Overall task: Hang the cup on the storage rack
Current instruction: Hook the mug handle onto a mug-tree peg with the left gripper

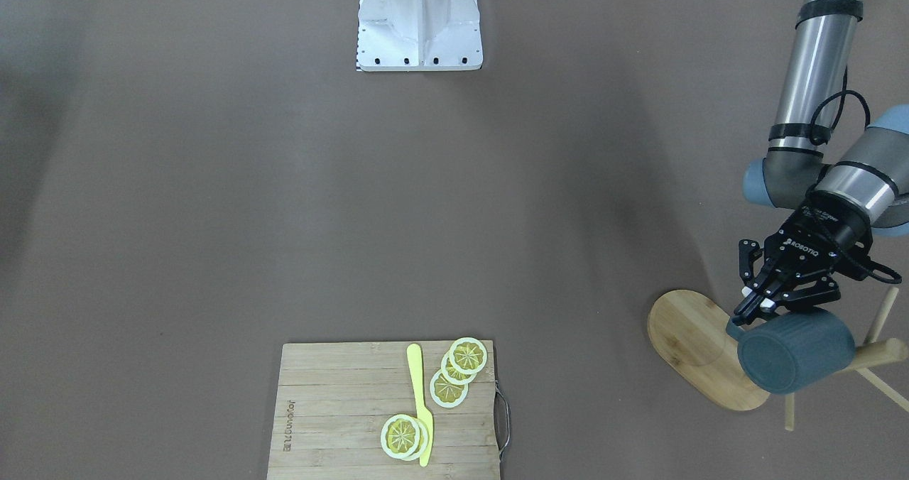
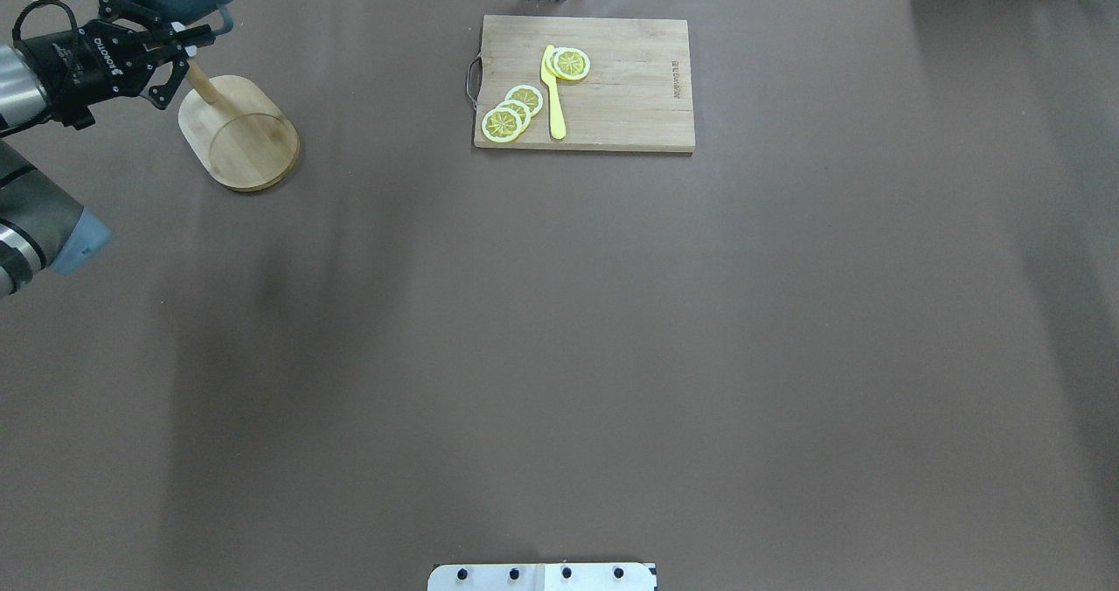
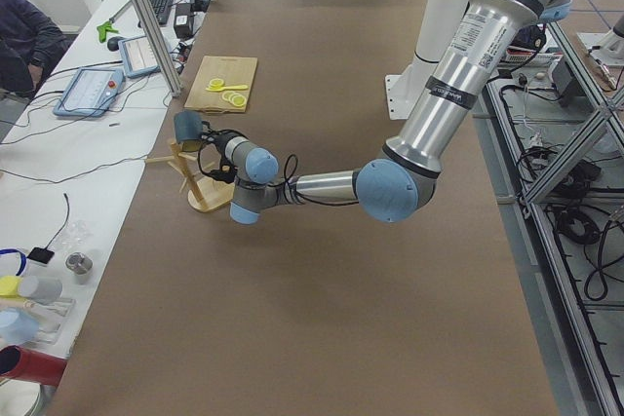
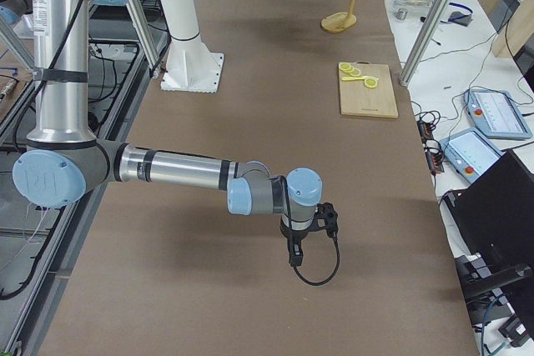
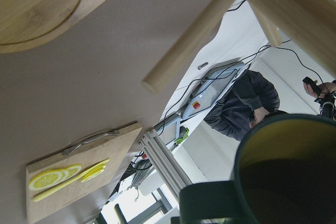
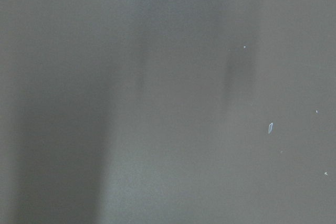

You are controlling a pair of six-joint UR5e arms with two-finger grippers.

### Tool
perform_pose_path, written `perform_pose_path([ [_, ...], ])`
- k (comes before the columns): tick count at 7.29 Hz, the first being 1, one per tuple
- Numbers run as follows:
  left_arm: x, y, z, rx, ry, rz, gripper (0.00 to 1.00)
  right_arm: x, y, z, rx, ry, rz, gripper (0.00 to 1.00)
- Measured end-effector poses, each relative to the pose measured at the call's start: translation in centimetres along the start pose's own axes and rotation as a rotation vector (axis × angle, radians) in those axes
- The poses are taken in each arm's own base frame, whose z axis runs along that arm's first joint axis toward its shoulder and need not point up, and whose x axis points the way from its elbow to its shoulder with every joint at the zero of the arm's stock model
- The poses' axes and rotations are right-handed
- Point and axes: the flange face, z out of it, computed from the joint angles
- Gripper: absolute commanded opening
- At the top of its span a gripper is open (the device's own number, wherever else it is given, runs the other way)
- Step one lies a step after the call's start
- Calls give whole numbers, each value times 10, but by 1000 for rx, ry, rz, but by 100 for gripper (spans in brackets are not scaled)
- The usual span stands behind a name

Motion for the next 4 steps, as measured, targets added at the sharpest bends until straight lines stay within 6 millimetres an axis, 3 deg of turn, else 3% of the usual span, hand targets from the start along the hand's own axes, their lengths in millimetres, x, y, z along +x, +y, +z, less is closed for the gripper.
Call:
perform_pose_path([
  [2, 0, -3, -3, 5, 0, 5, 11, 0, 0, 0, 0, 0, 0, 100],
  [3, 0, -3, -3, 5, 1, 11, 26, 0, 0, 0, 0, 0, 0, 100],
  [4, -1, -3, -4, 5, 1, 26, 35, 0, 0, 0, 0, 0, 0, 100],
])
